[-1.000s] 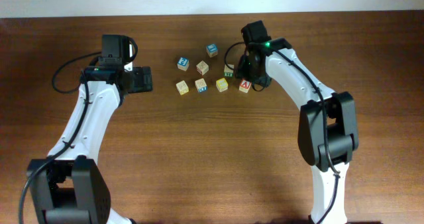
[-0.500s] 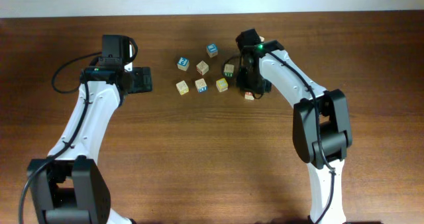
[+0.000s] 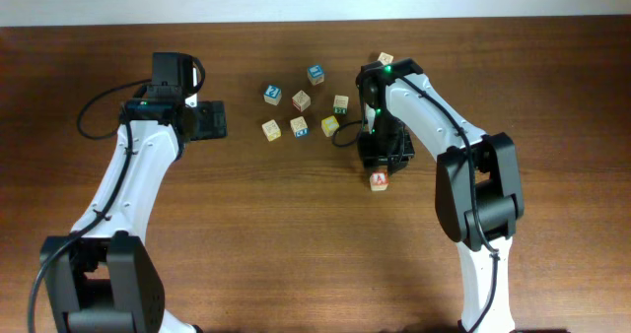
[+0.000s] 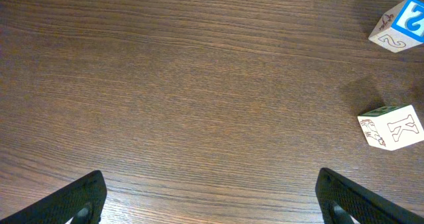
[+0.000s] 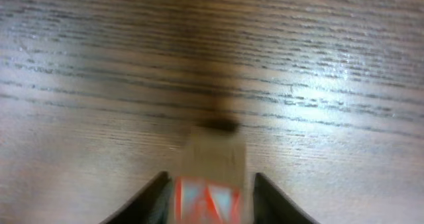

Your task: Rotate 4 blocks

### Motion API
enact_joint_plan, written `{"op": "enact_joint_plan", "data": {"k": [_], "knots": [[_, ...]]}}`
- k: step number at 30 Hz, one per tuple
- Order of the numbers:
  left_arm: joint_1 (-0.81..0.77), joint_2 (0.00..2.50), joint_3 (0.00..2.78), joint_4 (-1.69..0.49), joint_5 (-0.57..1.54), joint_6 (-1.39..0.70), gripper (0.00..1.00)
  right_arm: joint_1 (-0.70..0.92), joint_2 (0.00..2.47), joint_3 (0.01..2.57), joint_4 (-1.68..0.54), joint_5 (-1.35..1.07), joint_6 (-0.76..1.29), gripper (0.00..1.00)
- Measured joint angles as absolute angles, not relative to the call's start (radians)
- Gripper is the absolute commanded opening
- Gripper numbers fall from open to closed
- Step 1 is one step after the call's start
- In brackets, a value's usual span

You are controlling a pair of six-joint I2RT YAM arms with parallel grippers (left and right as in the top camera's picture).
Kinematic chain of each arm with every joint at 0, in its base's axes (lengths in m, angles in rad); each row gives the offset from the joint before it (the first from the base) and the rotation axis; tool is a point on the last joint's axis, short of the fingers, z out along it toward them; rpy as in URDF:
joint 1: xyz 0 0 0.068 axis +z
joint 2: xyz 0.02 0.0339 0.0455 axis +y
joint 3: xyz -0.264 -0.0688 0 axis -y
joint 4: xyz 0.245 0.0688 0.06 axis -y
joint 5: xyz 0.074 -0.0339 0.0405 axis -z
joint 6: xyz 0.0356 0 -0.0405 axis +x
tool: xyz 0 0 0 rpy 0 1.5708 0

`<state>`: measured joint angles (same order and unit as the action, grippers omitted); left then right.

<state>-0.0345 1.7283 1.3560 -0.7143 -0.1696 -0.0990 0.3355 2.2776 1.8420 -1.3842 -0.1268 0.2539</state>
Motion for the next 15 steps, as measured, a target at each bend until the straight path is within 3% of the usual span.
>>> {"op": "enact_joint_plan", "data": {"k": [5,8,15], "knots": [[-0.035,1.728,1.356,-0.714,-0.170,-0.099,0.99,0.336,2.279,1.854,-1.382,-0.125,0.231,0.56],[-0.035,1.728,1.356,-0.711,-0.170,-0.099,0.99,0.336,2.289,2.005,-1.346,-0.087,0.207,0.59],[-0.035,1.728,1.356,-0.713,-0.170,-0.099,0.99,0.290,2.313,2.100,-0.979,0.063,0.289,0.60]]}}
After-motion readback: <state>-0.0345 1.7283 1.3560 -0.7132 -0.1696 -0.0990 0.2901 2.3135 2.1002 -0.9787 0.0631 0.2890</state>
